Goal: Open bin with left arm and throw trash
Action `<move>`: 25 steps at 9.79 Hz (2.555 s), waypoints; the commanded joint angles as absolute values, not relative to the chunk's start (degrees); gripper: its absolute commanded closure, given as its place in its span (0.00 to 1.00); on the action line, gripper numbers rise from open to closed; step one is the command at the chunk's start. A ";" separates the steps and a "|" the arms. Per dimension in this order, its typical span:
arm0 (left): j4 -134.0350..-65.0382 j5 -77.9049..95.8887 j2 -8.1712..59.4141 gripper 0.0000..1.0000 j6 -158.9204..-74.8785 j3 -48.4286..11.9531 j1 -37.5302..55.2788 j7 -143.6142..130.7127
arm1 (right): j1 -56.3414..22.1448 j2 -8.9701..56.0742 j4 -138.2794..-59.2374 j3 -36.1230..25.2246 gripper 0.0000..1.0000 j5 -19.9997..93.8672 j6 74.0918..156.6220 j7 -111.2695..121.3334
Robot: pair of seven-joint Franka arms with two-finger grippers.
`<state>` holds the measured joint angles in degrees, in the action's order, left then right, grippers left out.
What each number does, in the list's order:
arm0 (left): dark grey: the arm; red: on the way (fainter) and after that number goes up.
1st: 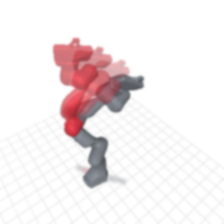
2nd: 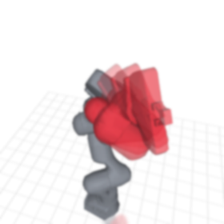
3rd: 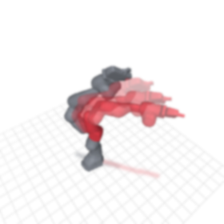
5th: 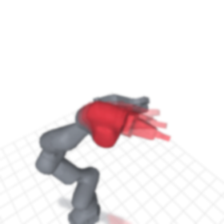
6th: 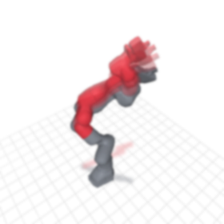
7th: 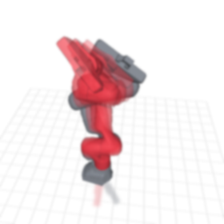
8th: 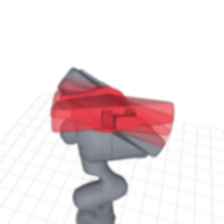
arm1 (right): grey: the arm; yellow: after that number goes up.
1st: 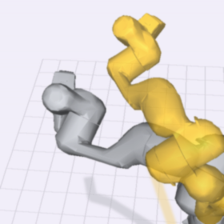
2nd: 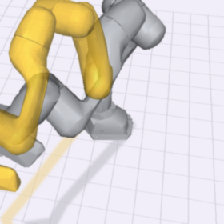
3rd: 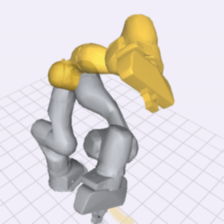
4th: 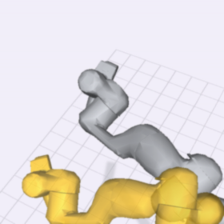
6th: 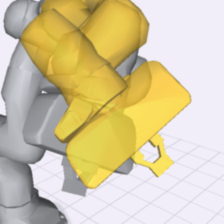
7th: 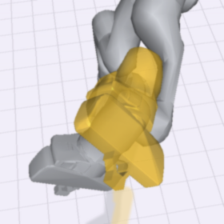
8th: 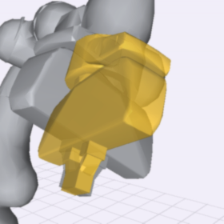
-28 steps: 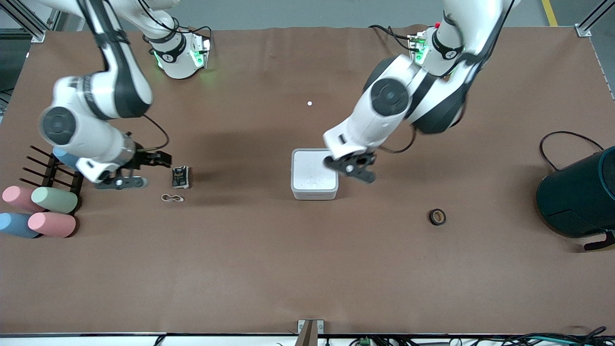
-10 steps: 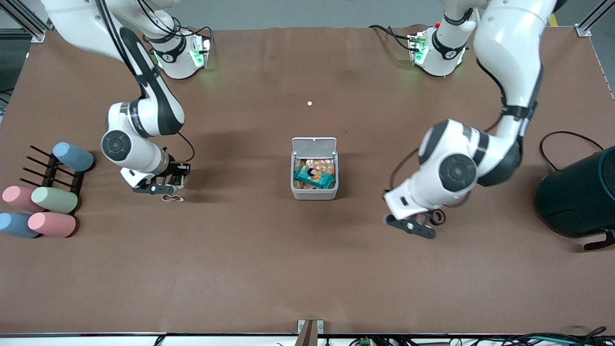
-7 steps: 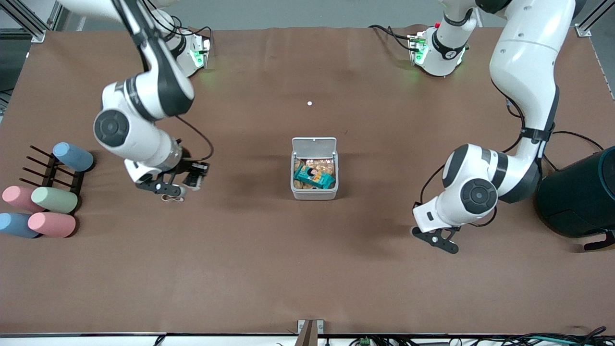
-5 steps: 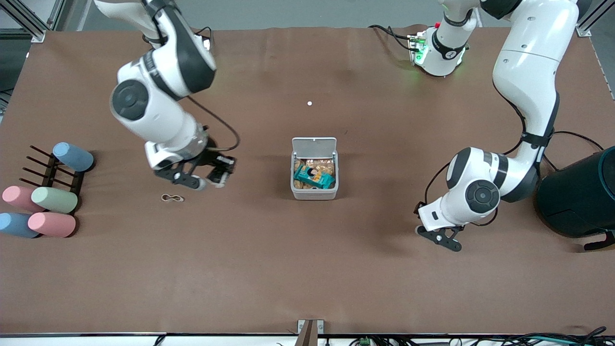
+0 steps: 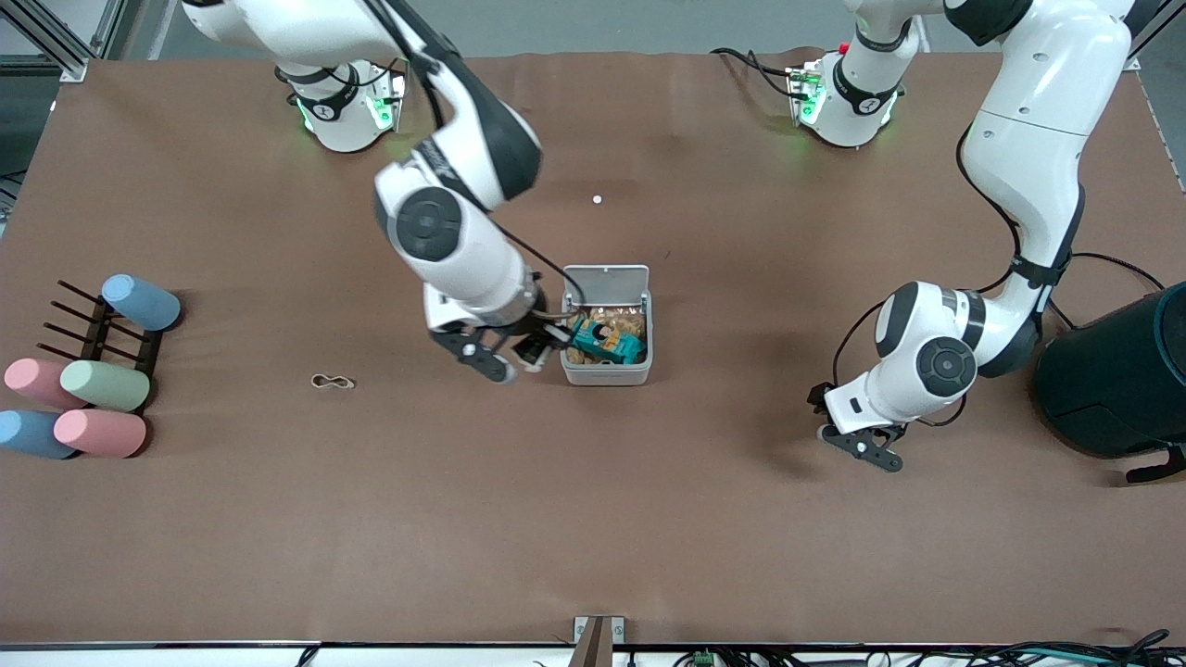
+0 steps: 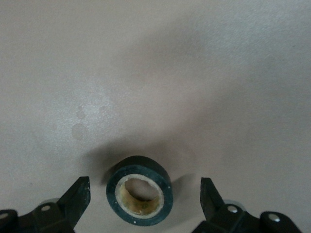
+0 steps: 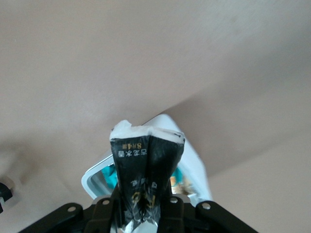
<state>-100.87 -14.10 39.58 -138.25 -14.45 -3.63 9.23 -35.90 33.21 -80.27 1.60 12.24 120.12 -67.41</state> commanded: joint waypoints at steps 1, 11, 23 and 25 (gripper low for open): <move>-102.83 -15.12 38.50 0.06 -139.74 -15.12 -4.48 9.49 | -39.44 36.03 -77.69 1.05 0.98 12.75 121.90 -69.96; -95.03 -12.22 37.44 1.00 -131.08 -24.40 -2.82 -3.90 | -41.22 38.50 -80.95 0.88 0.10 12.57 121.29 -69.96; -87.73 -14.49 35.86 1.00 -124.49 -28.48 14.85 -40.52 | -11.10 18.98 -101.75 0.53 0.02 11.34 108.26 -37.18; -86.22 -15.29 35.86 1.00 -121.73 -28.65 16.59 -41.65 | -7.05 19.07 -107.46 0.35 0.01 11.34 113.96 -37.44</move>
